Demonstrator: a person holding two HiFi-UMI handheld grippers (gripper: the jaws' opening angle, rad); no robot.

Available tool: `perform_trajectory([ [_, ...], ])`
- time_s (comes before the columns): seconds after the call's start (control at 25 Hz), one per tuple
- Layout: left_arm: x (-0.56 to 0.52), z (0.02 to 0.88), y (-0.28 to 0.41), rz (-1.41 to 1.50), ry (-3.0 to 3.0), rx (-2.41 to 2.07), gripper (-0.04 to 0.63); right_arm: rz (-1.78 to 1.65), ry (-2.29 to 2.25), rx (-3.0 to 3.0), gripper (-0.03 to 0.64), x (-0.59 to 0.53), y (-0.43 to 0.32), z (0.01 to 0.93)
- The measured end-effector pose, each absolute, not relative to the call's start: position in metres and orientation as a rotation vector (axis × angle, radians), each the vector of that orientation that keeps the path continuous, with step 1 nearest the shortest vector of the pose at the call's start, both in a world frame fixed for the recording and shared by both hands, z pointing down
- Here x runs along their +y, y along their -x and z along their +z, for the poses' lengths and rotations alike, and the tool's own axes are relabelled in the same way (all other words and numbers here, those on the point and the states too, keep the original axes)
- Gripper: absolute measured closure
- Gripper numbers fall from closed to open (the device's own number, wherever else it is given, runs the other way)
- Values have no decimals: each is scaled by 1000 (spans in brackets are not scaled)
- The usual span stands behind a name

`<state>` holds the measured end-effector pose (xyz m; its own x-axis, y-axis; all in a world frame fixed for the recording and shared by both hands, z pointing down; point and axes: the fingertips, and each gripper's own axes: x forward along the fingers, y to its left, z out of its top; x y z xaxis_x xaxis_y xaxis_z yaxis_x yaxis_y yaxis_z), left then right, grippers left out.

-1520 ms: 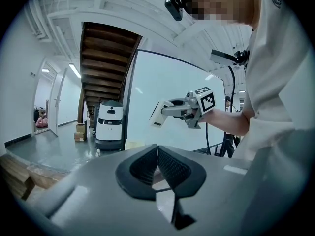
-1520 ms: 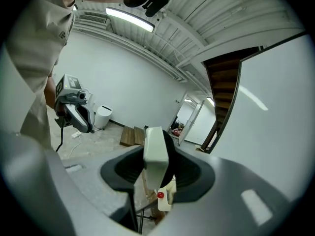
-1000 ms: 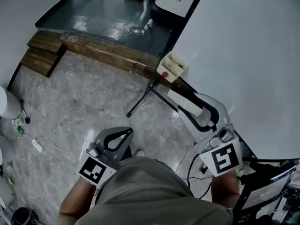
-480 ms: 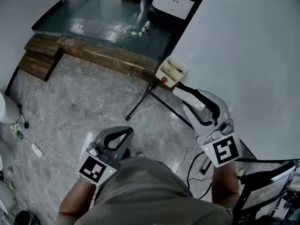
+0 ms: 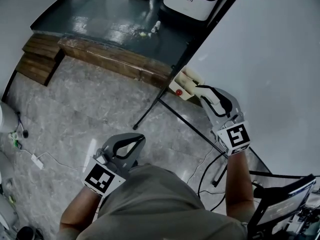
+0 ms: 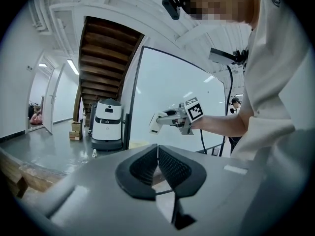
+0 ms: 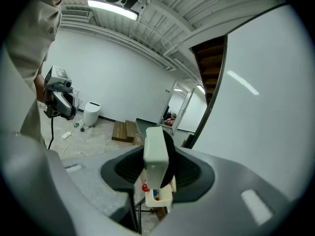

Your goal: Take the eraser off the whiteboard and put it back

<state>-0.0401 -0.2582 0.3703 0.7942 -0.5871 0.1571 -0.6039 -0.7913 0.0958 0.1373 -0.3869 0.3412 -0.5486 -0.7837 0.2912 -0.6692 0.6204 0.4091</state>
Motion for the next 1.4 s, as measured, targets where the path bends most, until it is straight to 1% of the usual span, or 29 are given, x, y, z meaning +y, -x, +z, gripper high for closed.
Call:
perform_trajectory([
  [0.24,-287,375,46,201,-2832,-923,588,-254,-1130,-2379,453,-432,-146,378],
  [0.52,-311,375,56,221,-2822,-905,588,-158,-1104,-2342,453,-460,-150,426],
  [1.08,-348,391,51,264,-2802,-846,588,-61,-1039,-2294,453,-484,-157,500],
  [1.4,-354,397,44,275,-2794,-827,588,-39,-1013,-2316,453,-484,-159,516],
])
